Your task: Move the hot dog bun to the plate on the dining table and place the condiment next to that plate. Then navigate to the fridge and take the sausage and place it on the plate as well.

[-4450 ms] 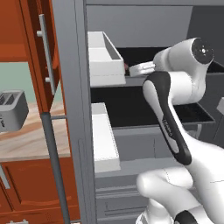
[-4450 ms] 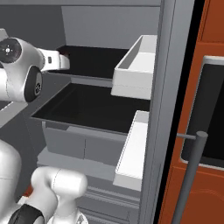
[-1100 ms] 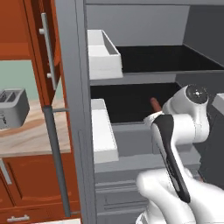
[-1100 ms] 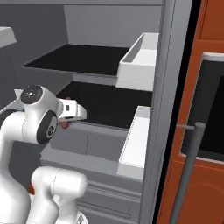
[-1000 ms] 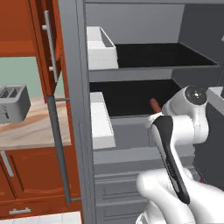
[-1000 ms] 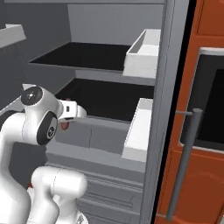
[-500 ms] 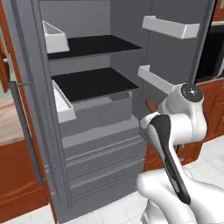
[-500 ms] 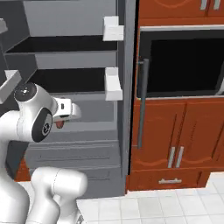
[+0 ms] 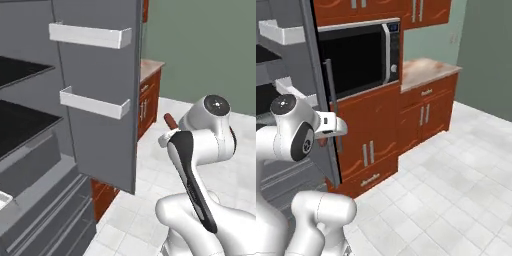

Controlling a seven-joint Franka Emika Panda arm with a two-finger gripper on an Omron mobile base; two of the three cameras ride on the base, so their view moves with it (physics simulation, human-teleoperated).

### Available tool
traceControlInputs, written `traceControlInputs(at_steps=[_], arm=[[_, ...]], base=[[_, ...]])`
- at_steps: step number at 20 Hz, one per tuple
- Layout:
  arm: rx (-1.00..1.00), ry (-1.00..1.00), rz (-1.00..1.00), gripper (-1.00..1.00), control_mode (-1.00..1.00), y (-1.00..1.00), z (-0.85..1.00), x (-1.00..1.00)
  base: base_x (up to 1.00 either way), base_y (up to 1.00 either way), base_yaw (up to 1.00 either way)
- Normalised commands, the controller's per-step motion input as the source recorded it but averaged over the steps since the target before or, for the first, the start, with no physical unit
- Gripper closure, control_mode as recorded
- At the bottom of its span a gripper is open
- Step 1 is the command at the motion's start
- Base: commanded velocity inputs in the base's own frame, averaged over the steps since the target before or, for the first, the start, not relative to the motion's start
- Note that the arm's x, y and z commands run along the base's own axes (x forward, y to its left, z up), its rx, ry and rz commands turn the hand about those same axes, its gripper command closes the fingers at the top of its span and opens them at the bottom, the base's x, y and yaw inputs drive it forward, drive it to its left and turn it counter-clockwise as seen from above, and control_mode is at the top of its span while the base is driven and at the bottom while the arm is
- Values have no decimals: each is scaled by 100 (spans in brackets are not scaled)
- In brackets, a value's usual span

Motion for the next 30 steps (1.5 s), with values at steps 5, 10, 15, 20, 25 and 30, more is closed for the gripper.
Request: traceControlInputs(at_steps=[5,10,15,20,25,30], arm=[[0,0,0,100,100,0,0,0],[0,0,0,100,100,0,0,0],[0,0,0,100,100,0,0,0],[0,0,0,100,100,0,0,0],[0,0,0,100,100,0,0,0],[0,0,0,100,100,0,0,0]], base=[[2,-10,-91],[79,1,-63],[100,16,-35],[100,11,-28],[100,1,-28],[100,8,-40]])
